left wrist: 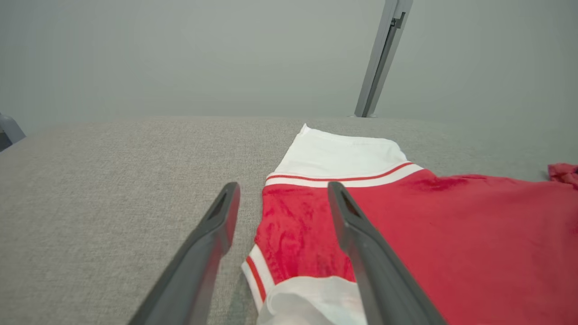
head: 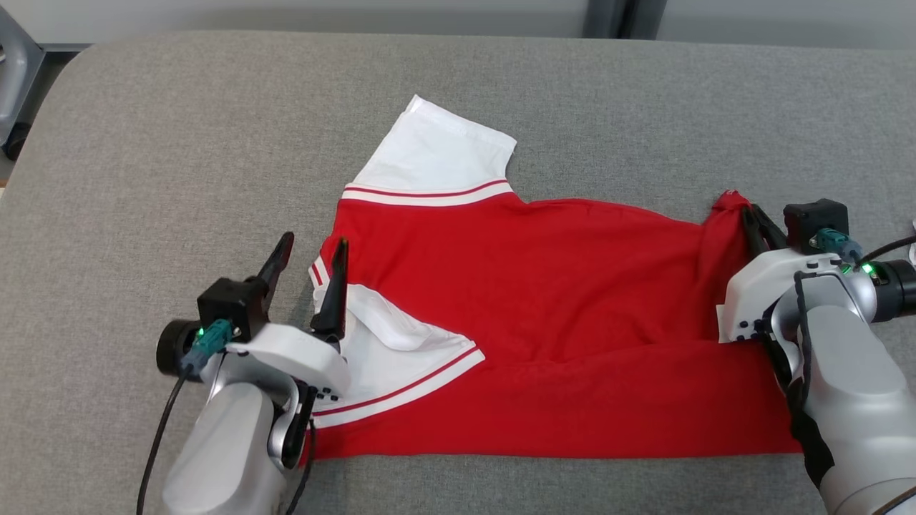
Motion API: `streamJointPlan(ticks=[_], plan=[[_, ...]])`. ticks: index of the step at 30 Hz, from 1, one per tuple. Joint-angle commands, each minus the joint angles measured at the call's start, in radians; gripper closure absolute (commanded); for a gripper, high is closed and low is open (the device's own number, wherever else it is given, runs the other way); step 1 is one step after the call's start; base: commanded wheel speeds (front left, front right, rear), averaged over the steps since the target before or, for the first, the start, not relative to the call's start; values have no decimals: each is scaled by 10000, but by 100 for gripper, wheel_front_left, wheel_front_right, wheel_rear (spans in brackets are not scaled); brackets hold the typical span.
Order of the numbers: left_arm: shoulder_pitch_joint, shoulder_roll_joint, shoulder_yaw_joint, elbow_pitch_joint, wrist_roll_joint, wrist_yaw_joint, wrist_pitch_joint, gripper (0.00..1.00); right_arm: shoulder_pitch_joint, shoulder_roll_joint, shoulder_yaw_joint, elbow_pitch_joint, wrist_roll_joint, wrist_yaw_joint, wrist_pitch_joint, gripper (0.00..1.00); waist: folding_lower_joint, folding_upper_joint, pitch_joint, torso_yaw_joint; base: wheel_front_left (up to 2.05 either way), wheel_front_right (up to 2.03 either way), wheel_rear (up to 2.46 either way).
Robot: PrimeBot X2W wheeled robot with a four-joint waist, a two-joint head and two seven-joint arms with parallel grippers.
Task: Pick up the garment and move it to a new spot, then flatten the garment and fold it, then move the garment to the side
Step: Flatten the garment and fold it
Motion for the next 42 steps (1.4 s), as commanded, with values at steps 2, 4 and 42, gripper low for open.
streamJointPlan(ticks=[2, 4, 42], plan=[[-625, 47, -56, 168, 181, -92, 5, 0, -190, -16, -224, -133, 15, -3, -129, 100, 0, 0, 139, -68, 0, 0, 0], [-1087, 49, -66, 406, 287, -163, 5, 0, -276, 17, -452, -213, 137, -3, -165, 100, 0, 0, 251, -140, 0, 0, 0], [-8044, 935, -756, 7044, 150, -661, 1018, 100, -1449, 231, 3250, -2158, 5341, -5, -193, 100, 0, 0, 3102, -2368, 0, 0, 0]])
